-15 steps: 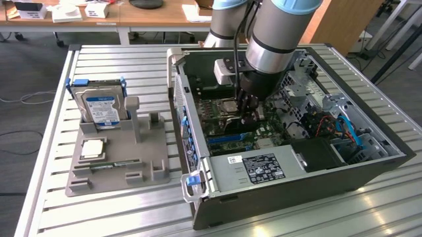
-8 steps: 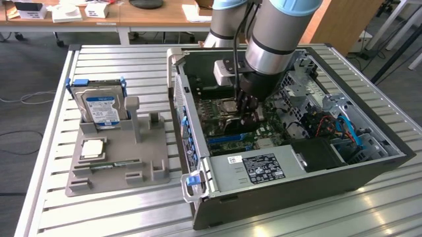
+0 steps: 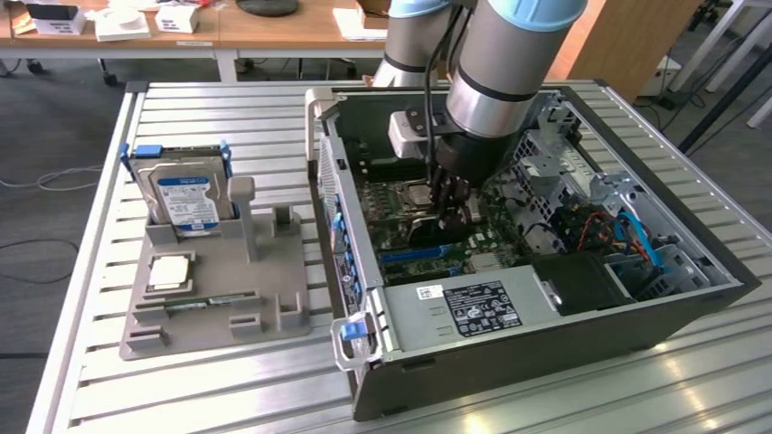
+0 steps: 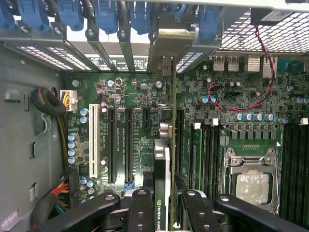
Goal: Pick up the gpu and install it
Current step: 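Insert the gpu into the slot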
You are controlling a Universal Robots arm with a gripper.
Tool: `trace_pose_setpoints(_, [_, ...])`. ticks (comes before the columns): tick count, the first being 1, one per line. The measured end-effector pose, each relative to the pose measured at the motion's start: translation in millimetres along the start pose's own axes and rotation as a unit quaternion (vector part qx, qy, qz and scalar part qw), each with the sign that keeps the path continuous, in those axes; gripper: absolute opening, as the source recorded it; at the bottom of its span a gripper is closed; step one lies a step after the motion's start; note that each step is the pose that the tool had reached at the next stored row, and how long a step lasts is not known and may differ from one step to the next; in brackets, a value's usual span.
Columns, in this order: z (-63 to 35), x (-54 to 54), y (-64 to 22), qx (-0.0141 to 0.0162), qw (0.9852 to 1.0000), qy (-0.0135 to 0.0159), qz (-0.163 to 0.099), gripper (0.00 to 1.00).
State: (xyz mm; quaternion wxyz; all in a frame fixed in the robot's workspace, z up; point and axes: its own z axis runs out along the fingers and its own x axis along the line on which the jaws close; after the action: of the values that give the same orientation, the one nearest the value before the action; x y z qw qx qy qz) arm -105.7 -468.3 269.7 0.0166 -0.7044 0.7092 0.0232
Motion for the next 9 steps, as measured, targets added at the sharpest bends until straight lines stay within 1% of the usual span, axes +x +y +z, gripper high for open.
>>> trace_pose_setpoints(3, [-0.1,0.1,0.1,-0.0001,1.0000,0.0001,0.000,0.27])
trace_pose_setpoints(9, [3.8,0.3,0.1,-0.0001,1.0000,0.0001,0.000,0.27])
